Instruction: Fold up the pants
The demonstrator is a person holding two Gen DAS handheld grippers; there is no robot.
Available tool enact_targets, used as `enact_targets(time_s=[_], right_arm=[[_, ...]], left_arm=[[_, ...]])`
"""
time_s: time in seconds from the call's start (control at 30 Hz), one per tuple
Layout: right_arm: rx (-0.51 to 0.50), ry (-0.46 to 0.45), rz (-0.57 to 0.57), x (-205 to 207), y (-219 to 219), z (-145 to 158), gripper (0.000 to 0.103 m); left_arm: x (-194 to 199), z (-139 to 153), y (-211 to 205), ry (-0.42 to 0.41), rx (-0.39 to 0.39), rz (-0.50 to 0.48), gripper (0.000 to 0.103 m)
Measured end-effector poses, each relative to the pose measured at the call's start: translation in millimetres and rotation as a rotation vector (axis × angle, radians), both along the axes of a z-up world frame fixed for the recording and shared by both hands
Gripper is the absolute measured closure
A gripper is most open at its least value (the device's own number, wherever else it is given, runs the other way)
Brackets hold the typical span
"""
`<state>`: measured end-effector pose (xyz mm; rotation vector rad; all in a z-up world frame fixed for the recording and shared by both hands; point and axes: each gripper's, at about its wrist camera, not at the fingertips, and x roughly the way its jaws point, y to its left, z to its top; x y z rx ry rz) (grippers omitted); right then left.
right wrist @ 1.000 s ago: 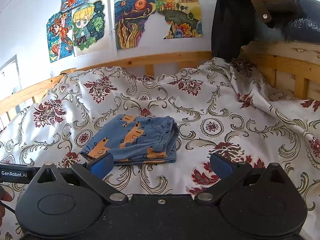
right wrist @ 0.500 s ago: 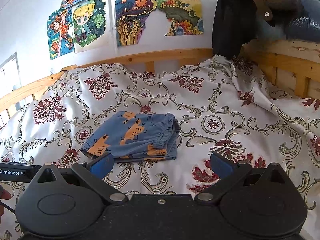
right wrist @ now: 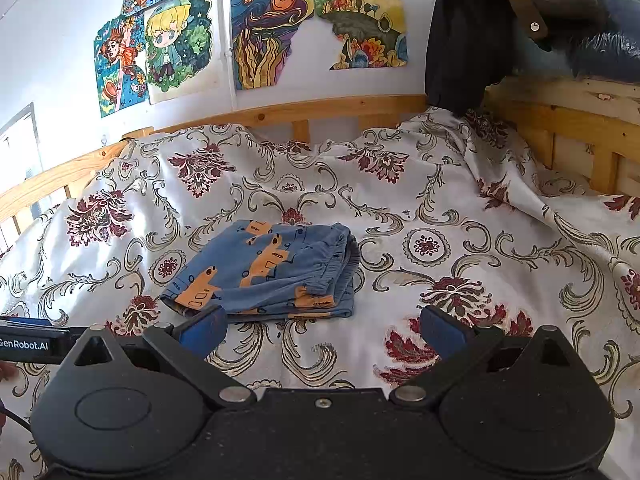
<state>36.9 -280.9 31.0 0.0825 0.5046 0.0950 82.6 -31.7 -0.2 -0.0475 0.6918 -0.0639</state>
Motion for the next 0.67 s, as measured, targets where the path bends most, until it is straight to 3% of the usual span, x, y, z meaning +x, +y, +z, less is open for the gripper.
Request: enact_targets(time_s=[0.17,0.67], right_arm=[[-0.001,0.001,0.000,0.3,-0.1,0.2,0.001],[-0.001,0.003,0.002,0.1,0.4,-1.0,0.001]], left_arm=[[-0.9,2.5,-5.4,-0.001,0.029,-0.050,0.000],[-5.6,5.1,-7.0,-0.028,0.019,-0.101,0.000]])
